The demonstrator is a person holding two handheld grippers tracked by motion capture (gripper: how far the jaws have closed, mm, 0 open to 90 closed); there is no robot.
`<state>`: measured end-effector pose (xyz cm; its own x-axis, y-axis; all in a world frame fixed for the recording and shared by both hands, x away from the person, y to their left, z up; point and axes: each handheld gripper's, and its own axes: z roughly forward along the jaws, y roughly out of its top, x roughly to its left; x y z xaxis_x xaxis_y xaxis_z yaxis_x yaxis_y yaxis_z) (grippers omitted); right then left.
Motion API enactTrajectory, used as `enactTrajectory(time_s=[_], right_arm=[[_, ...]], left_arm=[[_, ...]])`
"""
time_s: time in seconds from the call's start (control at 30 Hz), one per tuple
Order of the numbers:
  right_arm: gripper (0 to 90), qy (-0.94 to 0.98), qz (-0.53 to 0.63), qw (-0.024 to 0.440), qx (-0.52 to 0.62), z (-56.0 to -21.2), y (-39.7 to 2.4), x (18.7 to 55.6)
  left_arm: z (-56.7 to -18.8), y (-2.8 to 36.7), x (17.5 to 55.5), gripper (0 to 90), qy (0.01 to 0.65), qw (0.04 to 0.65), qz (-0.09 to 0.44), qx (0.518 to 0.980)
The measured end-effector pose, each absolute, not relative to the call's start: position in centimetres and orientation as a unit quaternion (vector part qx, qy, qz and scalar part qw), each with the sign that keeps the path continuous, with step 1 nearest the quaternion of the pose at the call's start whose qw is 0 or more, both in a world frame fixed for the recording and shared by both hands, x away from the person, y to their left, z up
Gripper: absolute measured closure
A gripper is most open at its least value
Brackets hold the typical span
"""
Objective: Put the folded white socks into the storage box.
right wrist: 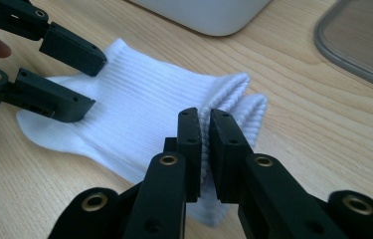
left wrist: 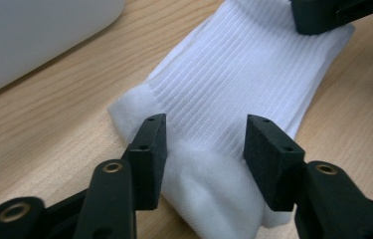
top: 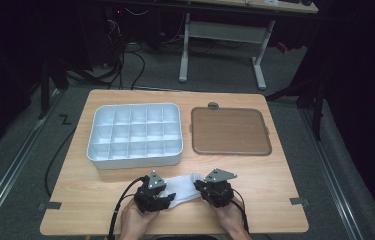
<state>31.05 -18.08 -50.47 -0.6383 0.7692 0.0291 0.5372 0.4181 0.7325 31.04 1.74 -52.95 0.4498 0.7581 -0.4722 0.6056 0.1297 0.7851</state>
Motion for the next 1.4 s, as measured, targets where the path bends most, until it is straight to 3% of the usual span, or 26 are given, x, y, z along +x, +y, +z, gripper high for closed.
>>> enactTrajectory(time_s=[0.6,1.4], right_arm=[[83.7,0.827,0.354,0.149,0.411,-51.9,-18.6,31.2],[81.4,0.831,0.352,0.156,0.401,-51.9,-17.7,31.7]], left_arm=[[-53.2,1.9,32.4,57.1,0.514,0.538,0.086,0.663],[-53.0,3.1,33.6,53.4,0.542,0.529,0.068,0.649]])
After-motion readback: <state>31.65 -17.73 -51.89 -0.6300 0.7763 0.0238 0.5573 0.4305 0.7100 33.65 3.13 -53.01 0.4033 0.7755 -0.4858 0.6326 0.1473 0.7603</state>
